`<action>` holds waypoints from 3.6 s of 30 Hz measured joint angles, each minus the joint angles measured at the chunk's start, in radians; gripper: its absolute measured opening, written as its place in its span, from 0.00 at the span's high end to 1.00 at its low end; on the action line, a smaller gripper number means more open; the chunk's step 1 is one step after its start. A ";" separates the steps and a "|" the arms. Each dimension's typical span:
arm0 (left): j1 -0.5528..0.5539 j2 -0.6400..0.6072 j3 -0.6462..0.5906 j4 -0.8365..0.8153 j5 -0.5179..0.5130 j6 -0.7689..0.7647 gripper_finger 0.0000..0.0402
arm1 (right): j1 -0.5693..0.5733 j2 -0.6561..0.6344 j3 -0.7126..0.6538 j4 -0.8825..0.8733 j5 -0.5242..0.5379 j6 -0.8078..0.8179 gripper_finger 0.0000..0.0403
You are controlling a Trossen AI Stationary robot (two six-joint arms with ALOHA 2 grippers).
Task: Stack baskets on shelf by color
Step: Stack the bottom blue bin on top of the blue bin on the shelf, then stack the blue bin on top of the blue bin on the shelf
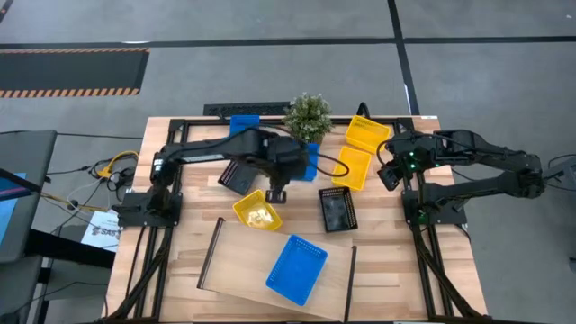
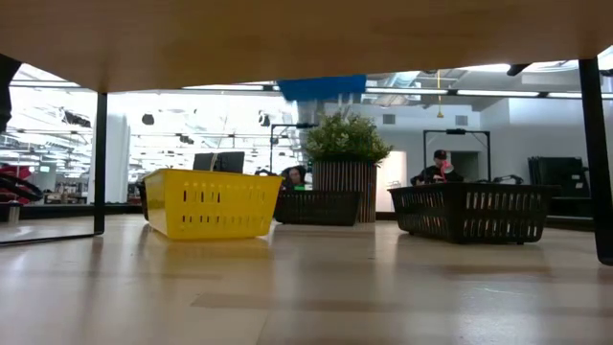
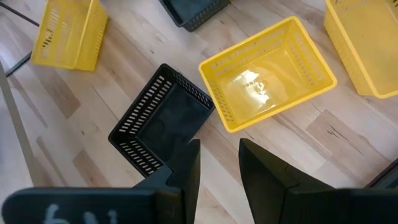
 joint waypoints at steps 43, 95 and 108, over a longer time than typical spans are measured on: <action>-0.404 -0.093 -0.067 0.129 0.087 1.414 1.00 | 0.000 0.033 -0.001 0.051 0.000 0.013 0.67; -0.428 -0.093 -0.149 0.172 0.118 1.493 0.77 | 0.000 0.071 -0.001 0.043 -0.002 0.008 0.67; -0.436 -0.093 -0.125 0.173 -0.017 1.483 0.61 | 0.000 0.071 0.000 0.043 -0.002 0.008 0.67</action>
